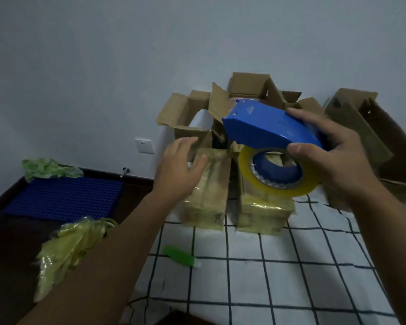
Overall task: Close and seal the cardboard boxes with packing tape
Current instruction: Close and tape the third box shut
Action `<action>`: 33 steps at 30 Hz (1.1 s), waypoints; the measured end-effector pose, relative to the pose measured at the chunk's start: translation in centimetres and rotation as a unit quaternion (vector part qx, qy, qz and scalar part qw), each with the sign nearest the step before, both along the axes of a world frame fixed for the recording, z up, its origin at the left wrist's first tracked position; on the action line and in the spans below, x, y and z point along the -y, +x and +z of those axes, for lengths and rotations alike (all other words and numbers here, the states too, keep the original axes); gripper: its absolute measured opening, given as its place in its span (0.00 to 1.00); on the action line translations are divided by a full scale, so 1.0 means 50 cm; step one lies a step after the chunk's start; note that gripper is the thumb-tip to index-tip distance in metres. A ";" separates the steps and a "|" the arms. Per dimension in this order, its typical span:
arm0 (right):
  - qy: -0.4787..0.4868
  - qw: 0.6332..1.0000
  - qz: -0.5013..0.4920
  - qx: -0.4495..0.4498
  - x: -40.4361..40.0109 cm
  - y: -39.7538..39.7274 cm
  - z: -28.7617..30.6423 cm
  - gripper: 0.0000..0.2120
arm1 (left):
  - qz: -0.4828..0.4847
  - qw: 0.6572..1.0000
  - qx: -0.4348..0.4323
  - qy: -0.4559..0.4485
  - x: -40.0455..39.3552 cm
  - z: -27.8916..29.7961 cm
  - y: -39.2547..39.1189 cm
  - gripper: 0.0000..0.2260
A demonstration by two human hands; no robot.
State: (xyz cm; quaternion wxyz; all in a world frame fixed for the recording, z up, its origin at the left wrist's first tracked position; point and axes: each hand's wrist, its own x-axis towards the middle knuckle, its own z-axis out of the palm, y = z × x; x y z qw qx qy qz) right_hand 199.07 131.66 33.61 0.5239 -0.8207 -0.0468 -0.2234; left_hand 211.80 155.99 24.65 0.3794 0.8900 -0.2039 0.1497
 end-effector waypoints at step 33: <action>0.111 0.961 -0.042 -0.250 -0.259 0.138 0.411 0.27 | -0.037 0.915 -0.134 0.378 -0.296 0.588 -0.035 0.27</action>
